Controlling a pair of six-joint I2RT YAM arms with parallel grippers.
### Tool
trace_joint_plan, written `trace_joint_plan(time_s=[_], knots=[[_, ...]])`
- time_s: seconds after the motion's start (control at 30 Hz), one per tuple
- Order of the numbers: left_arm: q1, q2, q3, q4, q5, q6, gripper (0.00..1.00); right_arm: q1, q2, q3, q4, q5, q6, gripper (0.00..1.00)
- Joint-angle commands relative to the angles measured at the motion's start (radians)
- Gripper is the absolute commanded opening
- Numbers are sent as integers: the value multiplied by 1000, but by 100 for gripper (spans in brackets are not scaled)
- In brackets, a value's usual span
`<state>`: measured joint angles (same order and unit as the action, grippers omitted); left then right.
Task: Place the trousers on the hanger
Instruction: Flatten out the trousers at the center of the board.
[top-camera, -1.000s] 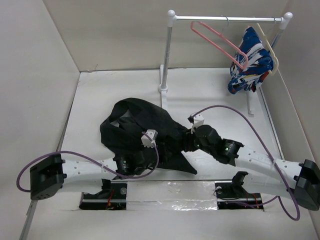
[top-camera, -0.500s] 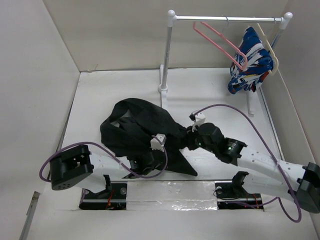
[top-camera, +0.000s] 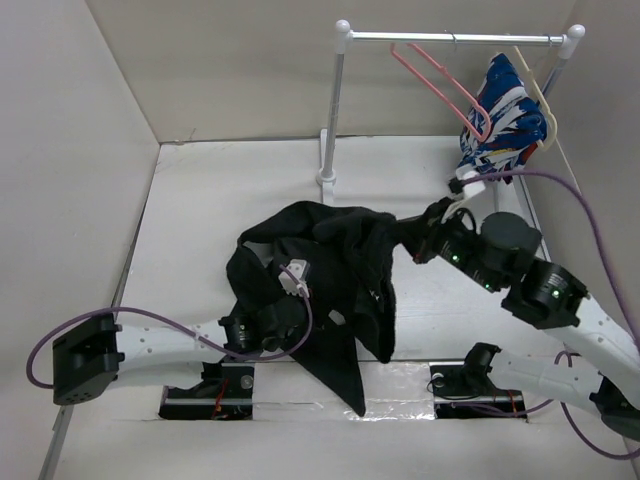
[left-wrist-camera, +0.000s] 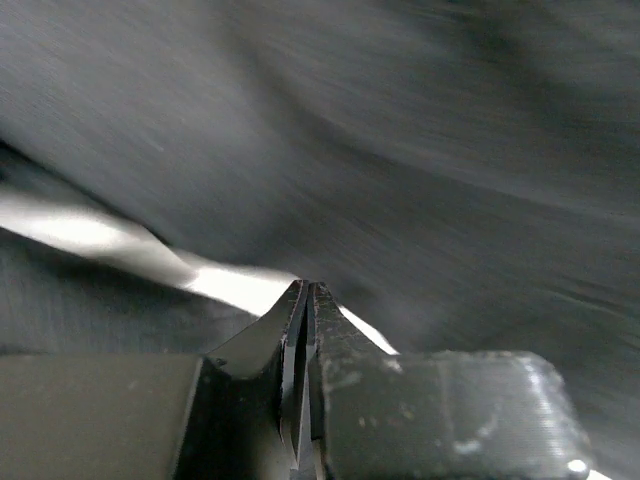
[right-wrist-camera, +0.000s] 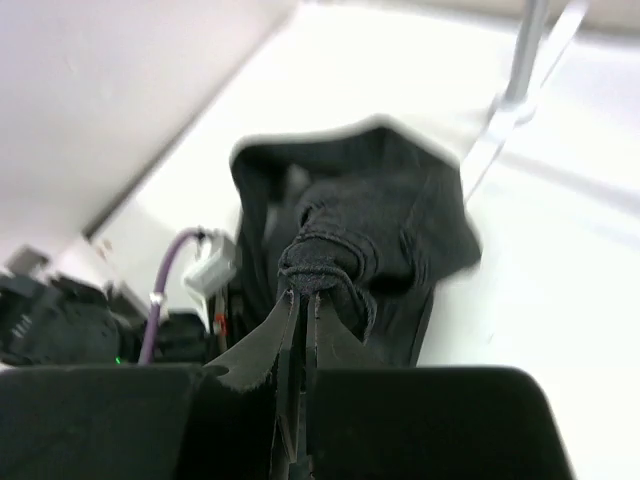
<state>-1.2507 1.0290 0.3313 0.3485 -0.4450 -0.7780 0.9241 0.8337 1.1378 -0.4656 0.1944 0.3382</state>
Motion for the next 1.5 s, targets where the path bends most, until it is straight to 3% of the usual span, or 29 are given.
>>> trace_joint_plan(time_s=[0.0,0.07,0.17,0.2,0.3,0.33,0.43,0.47,0.53,0.57,0.6,0.7,0.8,0.87,0.9,0.97,1.07,1.17,1.2,1.47], knots=[[-6,-78,-21,-13,-14,46,0,9,-7,152,-48,205,-67,0],[-6,-110,-28,18,18,63,0,-30,-1,130,-70,371,-53,0],[-6,-125,-9,6,38,89,28,-192,-5,-8,-49,387,-15,0],[-6,-126,4,-5,32,101,42,-300,-2,-48,-6,389,4,0],[-6,-139,28,-80,-3,95,57,-477,25,-189,82,419,38,0],[-6,-145,47,-106,-32,86,61,-599,51,-219,112,413,56,0],[-6,-178,86,-233,-85,33,65,-753,100,-263,188,306,123,0],[-6,-185,92,-303,-101,-15,65,-822,108,-276,218,257,130,4],[-6,-210,92,-368,-153,-72,65,-870,122,-317,298,214,127,22],[-6,-217,88,-426,-162,-131,65,-899,125,-320,297,164,127,35],[-6,-227,83,-457,-173,-165,66,-900,122,-319,283,137,121,57],[-6,-253,65,-557,-193,-295,63,-858,84,-335,300,39,99,75],[-6,-261,49,-690,-230,-467,51,-753,-9,-389,332,-36,93,72],[-6,-264,57,-771,-258,-547,48,-697,-60,-437,349,-55,91,42],[-6,-267,57,-811,-258,-563,46,-670,-96,-447,351,-71,93,17],[-6,-279,55,-836,-258,-610,41,-590,-114,-461,349,-104,90,7],[-6,-316,25,-754,-238,-512,41,-480,-120,-464,341,-95,73,4],[-6,-301,21,-625,-181,-408,26,-395,-97,-454,334,-73,53,4],[-6,-258,32,-619,-170,-406,22,-360,-87,-452,334,-60,50,4],[-6,86,167,-666,-121,-397,19,-300,-77,-447,351,-22,48,6]])
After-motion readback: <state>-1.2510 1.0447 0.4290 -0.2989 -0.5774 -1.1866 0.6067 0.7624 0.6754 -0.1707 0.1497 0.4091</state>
